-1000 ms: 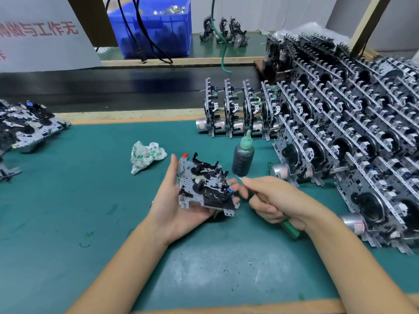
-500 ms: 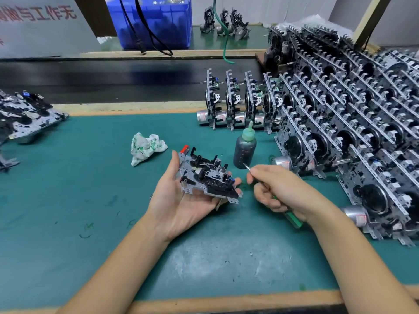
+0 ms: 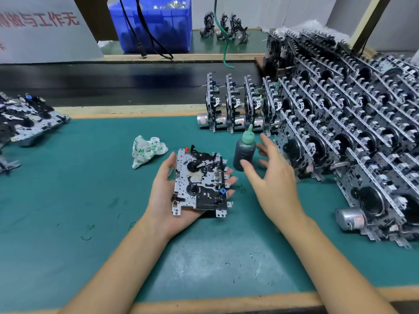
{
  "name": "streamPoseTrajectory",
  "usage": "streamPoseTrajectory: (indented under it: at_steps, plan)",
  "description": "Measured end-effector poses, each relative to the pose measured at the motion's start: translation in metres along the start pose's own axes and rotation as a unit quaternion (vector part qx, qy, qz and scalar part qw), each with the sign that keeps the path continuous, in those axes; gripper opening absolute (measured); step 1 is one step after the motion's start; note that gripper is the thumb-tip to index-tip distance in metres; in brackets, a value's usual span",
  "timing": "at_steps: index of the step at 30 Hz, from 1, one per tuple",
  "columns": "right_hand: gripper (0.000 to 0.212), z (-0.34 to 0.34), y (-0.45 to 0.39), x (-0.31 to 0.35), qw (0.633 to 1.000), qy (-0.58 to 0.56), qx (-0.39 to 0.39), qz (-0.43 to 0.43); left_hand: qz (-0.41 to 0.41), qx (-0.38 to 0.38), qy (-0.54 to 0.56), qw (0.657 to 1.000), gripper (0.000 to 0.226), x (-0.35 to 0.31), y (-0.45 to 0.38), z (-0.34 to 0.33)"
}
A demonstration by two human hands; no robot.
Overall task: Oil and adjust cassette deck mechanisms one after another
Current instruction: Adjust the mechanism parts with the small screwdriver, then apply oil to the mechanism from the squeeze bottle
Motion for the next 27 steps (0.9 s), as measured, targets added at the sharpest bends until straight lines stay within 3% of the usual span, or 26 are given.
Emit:
streamPoseTrajectory:
  at_steps: [3, 7, 15, 18, 19, 22, 24, 25, 27]
  plan:
    - [0.053, -0.008, -0.007, -0.001, 0.997, -0.021, 0.060, -0.036, 0.022, 0.033, -0.024, 0.999, 0.070, 0.001, 0.000, 0.000]
    - [0.029, -0.011, -0.008, -0.005, 0.989, -0.106, 0.074, -0.076, 0.025, 0.045, -0.029, 0.998, 0.068, 0.000, -0.001, 0.001]
    - [0.019, -0.001, -0.006, 0.010, 0.946, -0.308, -0.012, -0.105, 0.021, 0.004, -0.042, 0.999, 0.069, -0.001, -0.002, 0.000]
    - [0.020, 0.009, -0.007, 0.012, 0.900, -0.400, -0.005, -0.173, 0.023, -0.002, -0.045, 0.999, 0.068, -0.002, -0.003, 0.003]
    - [0.021, 0.011, -0.008, 0.012, 0.870, -0.448, 0.012, -0.205, 0.022, -0.004, -0.047, 0.999, 0.067, -0.002, -0.004, 0.004]
    - [0.020, 0.013, -0.009, 0.011, 0.718, -0.619, 0.071, -0.311, 0.018, -0.002, -0.056, 0.998, 0.069, -0.002, -0.005, 0.004]
    - [0.024, 0.013, -0.009, 0.010, 0.648, -0.672, 0.075, -0.351, 0.015, 0.004, -0.054, 0.998, 0.069, -0.002, -0.005, 0.003]
    - [0.023, 0.012, -0.009, 0.009, 0.636, -0.677, 0.065, -0.364, 0.013, 0.006, -0.053, 0.998, 0.070, -0.002, -0.004, 0.003]
    - [0.021, 0.011, -0.010, 0.008, 0.652, -0.657, 0.035, -0.376, 0.012, 0.009, -0.053, 0.998, 0.071, -0.002, -0.004, 0.002]
Point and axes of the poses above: each hand's wrist, its own y-axis away from the middle knuckle, its own z-axis out of the back of the hand, x = y × z, the point moved 1 cm from there along -y, towards the middle knuckle, and after that the axes turned 12 degrees about -x, right-handed, at the moved point
